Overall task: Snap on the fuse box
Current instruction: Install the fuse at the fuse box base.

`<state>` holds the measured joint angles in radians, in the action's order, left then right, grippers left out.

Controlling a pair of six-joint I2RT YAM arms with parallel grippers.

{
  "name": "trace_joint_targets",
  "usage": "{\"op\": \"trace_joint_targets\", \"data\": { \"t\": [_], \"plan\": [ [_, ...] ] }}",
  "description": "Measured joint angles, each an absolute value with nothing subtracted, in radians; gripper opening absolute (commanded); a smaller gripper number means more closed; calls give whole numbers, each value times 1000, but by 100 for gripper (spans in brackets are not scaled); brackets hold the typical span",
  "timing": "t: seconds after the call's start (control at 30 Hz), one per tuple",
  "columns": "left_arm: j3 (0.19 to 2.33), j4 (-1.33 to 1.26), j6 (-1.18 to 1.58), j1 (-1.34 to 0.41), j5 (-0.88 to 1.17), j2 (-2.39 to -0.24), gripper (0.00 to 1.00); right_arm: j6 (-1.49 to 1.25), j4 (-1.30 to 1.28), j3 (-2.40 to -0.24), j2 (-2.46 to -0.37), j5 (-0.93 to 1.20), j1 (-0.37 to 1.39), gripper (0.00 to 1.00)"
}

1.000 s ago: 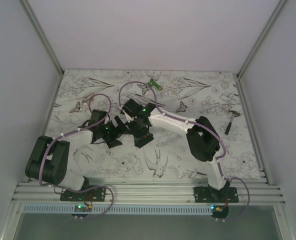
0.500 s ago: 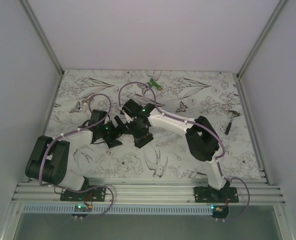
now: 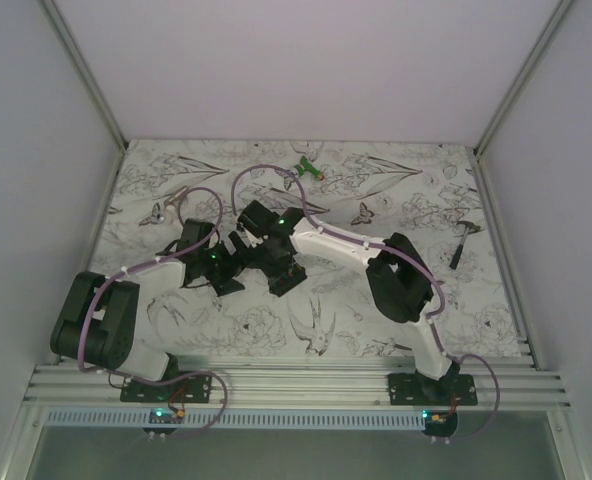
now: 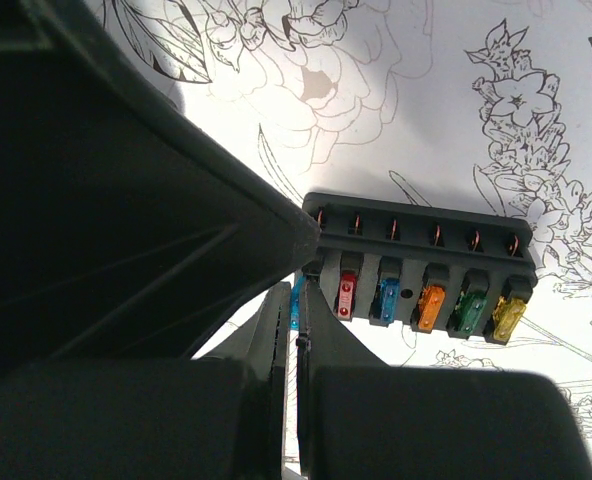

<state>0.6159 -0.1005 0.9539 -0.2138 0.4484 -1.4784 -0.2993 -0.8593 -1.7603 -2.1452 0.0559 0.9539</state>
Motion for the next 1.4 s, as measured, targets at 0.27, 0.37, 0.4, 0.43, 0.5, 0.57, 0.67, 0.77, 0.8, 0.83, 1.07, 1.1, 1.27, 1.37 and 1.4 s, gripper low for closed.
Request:
{"op": "trace_joint_targets", "data": {
  "t": [0.27,0.37,0.4,0.43,0.5,0.57,0.67,0.77,0.8,0.83,1.07,1.1,1.27,1.37,1.4],
  "plan": [
    [616,-101,954,-214,448,-1478,96,-300,-850,-1754,-2147,35,959,0],
    [616,-101,954,-214,448,-1478,96,-303,-818,-1724,-2133,32,959,0],
    [616,-100,954,-214,448,-1478,96,-304,-808,-1713,-2127,31,959,0],
    [616,-101,954,-214,448,-1478,96,-307,-794,-1699,-2119,30,959,0],
    [616,-101,954,-214,448,-1478,96,-310,-769,-1672,-2101,25,959,0],
    [616,-101,954,-214,448,-1478,96,-312,-749,-1649,-2086,19,959,0],
    [616,-101,954,-214,448,-1478,96,-314,-731,-1613,-2061,5,959,0],
    [616,-101,954,-214,448,-1478,96,-318,-709,-1584,-2041,-4,959,0],
    [616,-101,955,-214,448,-1478,96,-320,-699,-1573,-2035,-7,959,0],
    [616,-101,955,-214,448,-1478,96,-323,-690,-1562,-2027,-10,959,0],
    [616,-100,957,-213,450,-1478,96,-384,-593,-1464,-1969,-65,959,0],
    [616,-100,957,-213,450,-1478,96,-400,-574,-1446,-1964,-79,959,0],
    [617,-98,957,-214,451,-1478,96,-454,-500,-1392,-1938,-157,959,0],
    [620,-88,957,-218,447,-1475,96,-460,-448,-1359,-1924,-195,957,0],
    [622,-78,956,-222,442,-1472,96,-459,-434,-1348,-1918,-201,957,0]
  ]
}}
